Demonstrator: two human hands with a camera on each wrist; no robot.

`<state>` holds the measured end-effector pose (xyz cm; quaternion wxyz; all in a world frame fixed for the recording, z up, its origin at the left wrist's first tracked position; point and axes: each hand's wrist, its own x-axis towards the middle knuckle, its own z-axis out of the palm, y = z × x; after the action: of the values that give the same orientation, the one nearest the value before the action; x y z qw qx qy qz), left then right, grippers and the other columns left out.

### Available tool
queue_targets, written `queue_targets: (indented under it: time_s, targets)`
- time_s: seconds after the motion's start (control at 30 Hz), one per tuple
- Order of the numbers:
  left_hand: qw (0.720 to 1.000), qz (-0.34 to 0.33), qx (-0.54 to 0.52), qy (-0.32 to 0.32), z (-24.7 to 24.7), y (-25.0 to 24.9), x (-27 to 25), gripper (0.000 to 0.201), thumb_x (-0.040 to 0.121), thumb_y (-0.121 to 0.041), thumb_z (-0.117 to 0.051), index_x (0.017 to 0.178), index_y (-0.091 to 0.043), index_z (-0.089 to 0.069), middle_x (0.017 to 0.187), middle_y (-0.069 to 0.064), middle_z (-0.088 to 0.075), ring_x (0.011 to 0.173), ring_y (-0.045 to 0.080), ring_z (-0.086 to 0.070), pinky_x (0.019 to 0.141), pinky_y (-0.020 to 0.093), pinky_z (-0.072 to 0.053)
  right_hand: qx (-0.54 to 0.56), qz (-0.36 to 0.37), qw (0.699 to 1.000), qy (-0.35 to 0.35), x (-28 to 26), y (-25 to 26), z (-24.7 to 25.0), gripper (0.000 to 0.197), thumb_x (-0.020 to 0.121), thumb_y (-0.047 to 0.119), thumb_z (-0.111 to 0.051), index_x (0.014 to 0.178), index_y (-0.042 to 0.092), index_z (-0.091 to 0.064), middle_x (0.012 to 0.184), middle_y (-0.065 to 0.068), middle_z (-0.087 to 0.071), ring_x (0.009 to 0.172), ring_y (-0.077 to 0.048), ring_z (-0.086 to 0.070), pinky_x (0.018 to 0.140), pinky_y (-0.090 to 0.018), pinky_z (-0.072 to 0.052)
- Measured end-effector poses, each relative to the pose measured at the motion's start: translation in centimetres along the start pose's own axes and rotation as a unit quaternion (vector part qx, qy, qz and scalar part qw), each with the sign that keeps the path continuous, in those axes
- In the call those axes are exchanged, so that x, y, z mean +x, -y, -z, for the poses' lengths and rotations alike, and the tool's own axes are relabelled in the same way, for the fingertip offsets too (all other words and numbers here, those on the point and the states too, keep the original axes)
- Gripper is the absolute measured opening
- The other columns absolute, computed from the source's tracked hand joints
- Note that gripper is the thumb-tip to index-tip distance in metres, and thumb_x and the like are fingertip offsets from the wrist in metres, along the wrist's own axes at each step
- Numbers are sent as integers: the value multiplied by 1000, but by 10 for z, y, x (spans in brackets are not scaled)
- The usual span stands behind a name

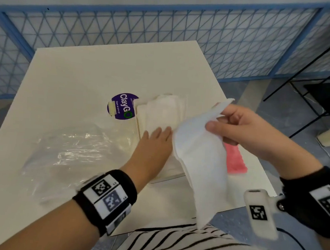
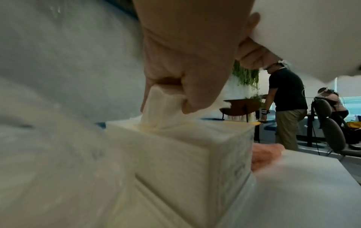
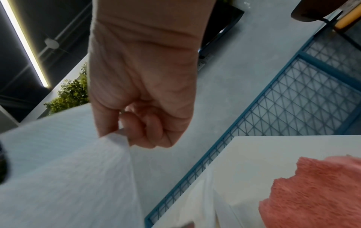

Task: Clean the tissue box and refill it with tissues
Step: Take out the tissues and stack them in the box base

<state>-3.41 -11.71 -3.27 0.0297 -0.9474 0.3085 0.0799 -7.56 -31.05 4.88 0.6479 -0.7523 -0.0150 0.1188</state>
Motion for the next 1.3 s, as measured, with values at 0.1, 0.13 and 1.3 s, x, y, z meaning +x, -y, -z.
queue_targets:
  time_s: [0.1, 0.13, 1.3]
  targets:
    - [999, -4, 1, 54, -8, -6, -5, 41, 98, -6, -35, 139, -8, -37, 143, 8, -40, 134, 23, -35, 95, 31, -40, -39, -31, 998, -41, 26, -12, 2, 20, 92, 16, -59, 110, 20, -66, 74, -15, -44, 49, -10, -28, 44, -20, -21]
    - [998, -4, -3, 56, -11, -4, -5, 43, 98, -7, -35, 141, -8, -34, 144, 8, -38, 135, 23, -34, 91, 31, -42, -46, -42, 997, -50, 37, -18, 2, 21, 93, 16, -58, 113, 16, -65, 73, -14, -43, 49, -11, -28, 45, -21, -20]
    - [988, 25, -48, 147, -6, 42, 26, 118, 74, -56, -69, 151, -13, 9, 159, 13, 13, 148, 25, 6, 120, 40, 1, -641, -53, 747, 169, 100, -75, -43, 130, 66, 55, -76, 150, 14, 13, 159, -8, 16, 147, -20, 15, 112, -45, 20]
